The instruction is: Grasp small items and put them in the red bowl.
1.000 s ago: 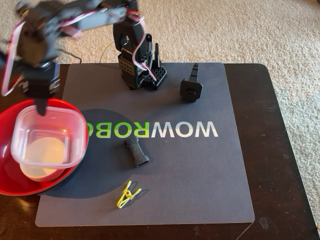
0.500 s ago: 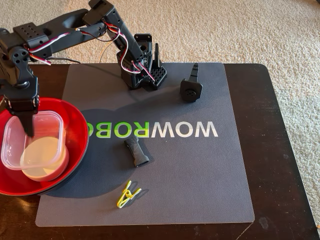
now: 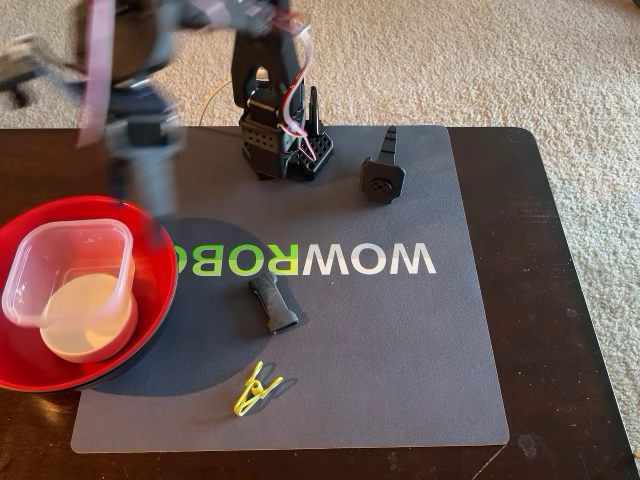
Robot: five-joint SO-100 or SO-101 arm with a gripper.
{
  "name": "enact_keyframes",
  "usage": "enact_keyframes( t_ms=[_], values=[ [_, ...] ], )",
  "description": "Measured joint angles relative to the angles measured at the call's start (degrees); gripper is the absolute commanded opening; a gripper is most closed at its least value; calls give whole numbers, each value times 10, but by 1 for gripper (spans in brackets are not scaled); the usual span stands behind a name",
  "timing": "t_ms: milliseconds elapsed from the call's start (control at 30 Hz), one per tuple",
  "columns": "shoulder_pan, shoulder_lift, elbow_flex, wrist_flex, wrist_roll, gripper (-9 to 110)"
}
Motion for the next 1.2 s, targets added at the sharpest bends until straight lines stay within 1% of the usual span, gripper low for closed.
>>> enact_keyframes(
  t_ms=[100, 200, 300, 367, 533, 633, 833, 1100, 1133, 1167, 1200],
  values=[
    [-119, 118, 172, 0, 33, 41],
    [-214, 171, 341, -4, 99, 39],
    [-228, 174, 471, -46, 192, 35],
    [-223, 163, 512, -83, 251, 34],
    [-154, 86, 515, -149, 385, 34],
    [-116, 21, 484, -175, 439, 34],
    [-82, -134, 406, -229, 468, 33],
    [-82, -245, 397, -323, 468, 32],
    [-82, -256, 397, -330, 468, 28],
    [-82, -265, 396, -337, 465, 21],
    [-82, -271, 394, -345, 461, 11]
  ],
)
